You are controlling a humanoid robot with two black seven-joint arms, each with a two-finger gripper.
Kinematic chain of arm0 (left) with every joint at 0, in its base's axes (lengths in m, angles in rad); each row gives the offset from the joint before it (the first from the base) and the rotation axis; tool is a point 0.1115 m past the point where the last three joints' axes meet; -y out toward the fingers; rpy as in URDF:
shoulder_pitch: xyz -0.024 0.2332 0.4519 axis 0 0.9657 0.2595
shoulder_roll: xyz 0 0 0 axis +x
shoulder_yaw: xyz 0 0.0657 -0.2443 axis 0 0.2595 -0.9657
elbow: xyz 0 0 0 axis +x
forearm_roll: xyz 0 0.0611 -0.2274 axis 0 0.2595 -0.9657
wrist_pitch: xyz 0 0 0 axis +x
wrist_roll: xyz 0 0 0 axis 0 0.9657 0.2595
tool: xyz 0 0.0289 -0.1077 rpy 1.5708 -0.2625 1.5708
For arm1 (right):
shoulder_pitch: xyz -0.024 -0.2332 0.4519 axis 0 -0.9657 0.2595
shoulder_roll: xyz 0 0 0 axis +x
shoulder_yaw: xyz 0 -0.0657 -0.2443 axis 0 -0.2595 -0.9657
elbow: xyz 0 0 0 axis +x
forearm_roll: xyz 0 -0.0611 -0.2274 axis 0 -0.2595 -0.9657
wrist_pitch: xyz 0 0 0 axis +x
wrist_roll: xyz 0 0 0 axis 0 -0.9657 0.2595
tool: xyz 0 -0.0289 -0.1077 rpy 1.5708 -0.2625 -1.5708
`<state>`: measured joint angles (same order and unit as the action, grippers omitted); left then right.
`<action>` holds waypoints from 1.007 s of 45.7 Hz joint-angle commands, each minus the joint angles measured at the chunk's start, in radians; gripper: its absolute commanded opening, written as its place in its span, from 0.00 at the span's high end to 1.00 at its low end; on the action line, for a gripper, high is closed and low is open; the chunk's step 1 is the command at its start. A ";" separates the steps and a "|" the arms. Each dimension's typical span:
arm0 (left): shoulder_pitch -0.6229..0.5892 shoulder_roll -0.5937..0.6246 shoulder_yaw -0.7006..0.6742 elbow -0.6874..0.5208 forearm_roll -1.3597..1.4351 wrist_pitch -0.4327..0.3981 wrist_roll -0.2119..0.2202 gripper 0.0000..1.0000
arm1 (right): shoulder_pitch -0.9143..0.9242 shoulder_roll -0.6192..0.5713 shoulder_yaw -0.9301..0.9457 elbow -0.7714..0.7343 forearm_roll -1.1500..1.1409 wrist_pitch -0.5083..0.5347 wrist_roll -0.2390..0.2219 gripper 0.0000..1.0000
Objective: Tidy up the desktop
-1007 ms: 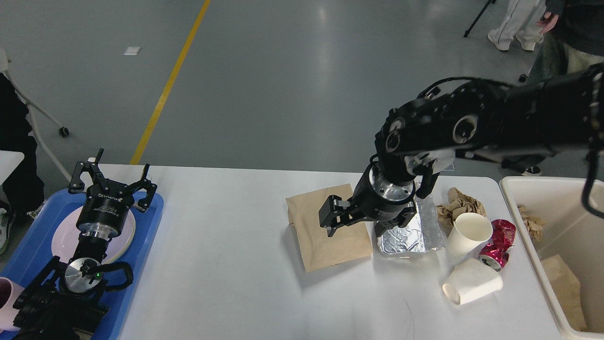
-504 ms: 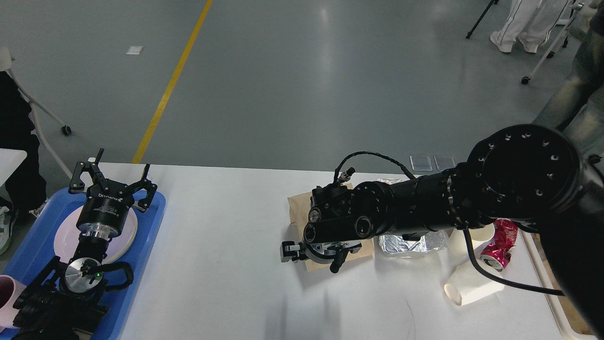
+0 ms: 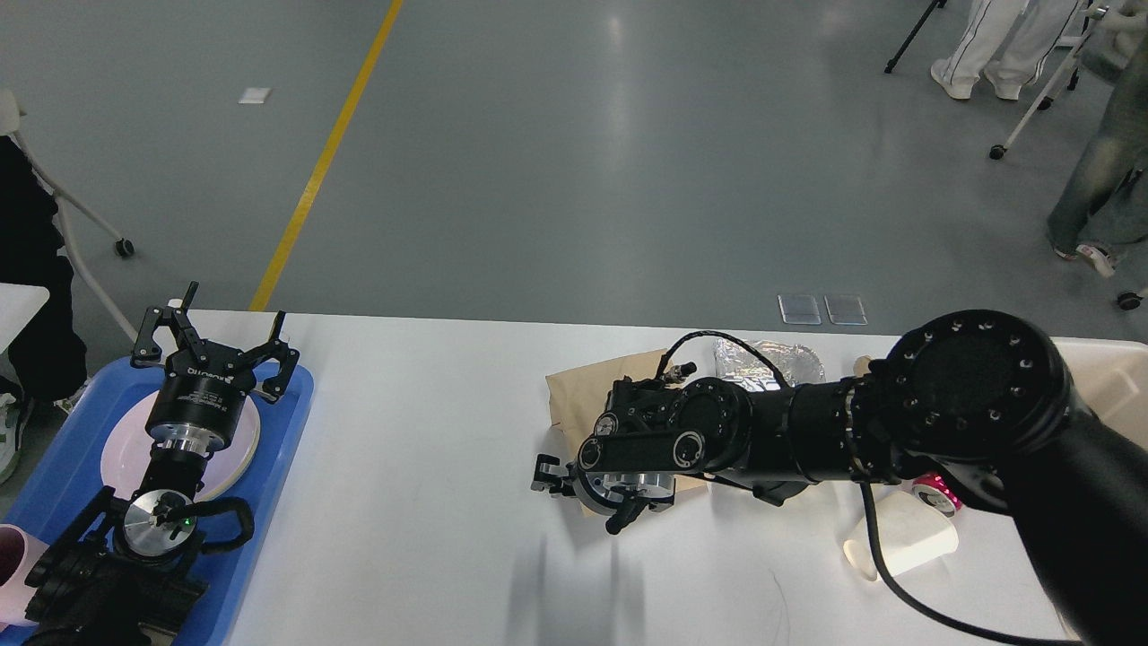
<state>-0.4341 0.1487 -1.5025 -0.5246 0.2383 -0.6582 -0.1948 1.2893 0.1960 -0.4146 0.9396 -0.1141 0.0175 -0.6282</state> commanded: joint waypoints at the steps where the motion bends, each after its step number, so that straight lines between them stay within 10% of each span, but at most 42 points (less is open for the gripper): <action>1: 0.000 0.000 -0.001 0.000 0.000 0.000 0.000 0.04 | -0.068 -0.041 0.120 -0.039 0.131 0.005 0.001 0.11; 46: 0.000 0.000 -0.001 0.000 0.001 0.000 0.000 0.04 | -0.205 -0.142 0.289 -0.262 0.456 -0.100 0.028 0.04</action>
<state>-0.4341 0.1488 -1.5026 -0.5246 0.2382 -0.6582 -0.1948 1.0892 0.0641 -0.1262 0.7032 0.3417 -0.0767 -0.6020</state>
